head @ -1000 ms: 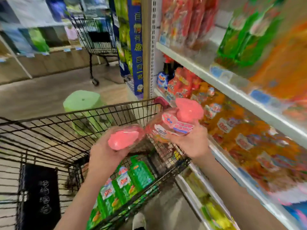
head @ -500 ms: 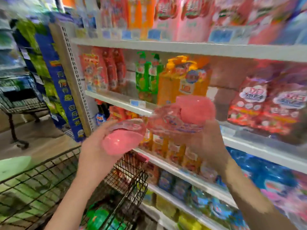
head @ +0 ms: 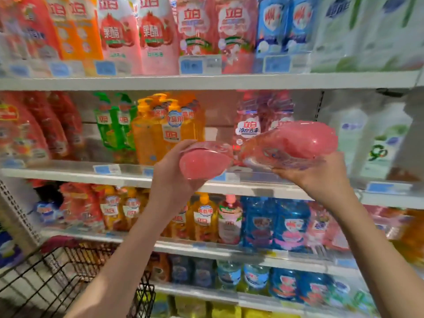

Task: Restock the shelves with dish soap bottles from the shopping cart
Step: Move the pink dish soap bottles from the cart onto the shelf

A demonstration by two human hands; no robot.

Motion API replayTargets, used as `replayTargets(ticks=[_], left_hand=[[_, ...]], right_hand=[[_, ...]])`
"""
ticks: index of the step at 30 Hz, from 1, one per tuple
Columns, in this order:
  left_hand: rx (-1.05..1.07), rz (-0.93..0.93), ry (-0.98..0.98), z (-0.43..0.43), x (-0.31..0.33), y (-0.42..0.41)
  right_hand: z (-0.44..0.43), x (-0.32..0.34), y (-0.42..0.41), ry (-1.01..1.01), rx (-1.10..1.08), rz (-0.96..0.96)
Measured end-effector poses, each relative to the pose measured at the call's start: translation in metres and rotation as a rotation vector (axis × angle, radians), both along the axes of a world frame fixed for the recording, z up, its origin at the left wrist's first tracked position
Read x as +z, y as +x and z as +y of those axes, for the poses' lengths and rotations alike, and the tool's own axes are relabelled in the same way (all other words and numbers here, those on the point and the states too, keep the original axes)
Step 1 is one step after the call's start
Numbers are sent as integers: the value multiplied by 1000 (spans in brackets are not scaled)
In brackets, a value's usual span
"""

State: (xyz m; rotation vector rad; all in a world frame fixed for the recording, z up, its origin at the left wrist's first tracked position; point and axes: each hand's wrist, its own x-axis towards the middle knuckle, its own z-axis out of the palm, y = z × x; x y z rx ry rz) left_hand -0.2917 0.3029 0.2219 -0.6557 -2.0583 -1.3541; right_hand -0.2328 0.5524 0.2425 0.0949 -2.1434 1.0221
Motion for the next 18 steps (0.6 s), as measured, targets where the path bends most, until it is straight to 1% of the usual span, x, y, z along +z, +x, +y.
replayTargets(ticks=[4,8,11,14,18], left_hand=[[-64,-1,-51,44,2,-29],[-105,-58,-86,76,9,-51],[-86,-88,-137,95,14,-67],[-134,-141,-176,108,15,-83],[-190,-216,-156,120,15,-101]], right_hand=[[34,3,-5,83,-72,15],[61,4,-23,145,-112,-52],[70,4,-39,143,-110,-59],[77,-1,-56,142,-87,-79],[93,-8,-75,122,-63,-166]])
